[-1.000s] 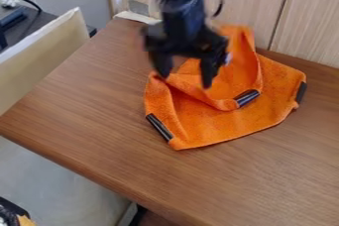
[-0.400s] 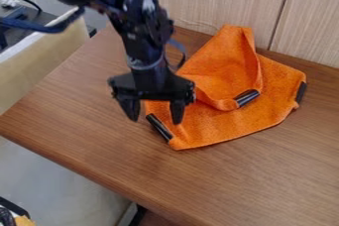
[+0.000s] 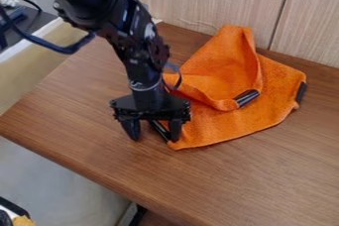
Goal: Fold the cloth from bottom left to top right
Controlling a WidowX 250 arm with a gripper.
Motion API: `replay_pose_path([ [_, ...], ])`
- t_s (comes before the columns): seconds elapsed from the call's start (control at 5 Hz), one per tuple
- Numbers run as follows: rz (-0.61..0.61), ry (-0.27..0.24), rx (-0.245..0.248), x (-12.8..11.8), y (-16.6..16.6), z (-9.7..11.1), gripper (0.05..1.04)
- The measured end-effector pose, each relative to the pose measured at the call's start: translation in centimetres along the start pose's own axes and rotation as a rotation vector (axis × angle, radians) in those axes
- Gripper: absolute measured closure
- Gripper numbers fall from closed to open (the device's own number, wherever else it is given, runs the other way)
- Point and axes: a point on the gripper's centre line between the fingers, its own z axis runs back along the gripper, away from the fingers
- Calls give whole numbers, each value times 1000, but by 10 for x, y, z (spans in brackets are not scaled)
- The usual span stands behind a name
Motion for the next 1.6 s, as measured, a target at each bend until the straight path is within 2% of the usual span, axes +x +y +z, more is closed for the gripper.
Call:
replay_pose_path([
  [0.2,-29,-11,10,15,-4,-5,417],
  [0.4,-19,-16,29,18,-1,-7,701],
  [0.6,-24,-15,33,17,-3,-7,903],
  [0.8,-33,-18,40,11,-4,-4,1004],
  [1.0,-12,3,23,0,5,10,1019],
  [1.2,7,-28,7,0,17,29,1020],
  [1.4,-24,-45,-18,-4,20,47,1020],
  [1.6,-39,-85,-41,0,19,73,1020],
])
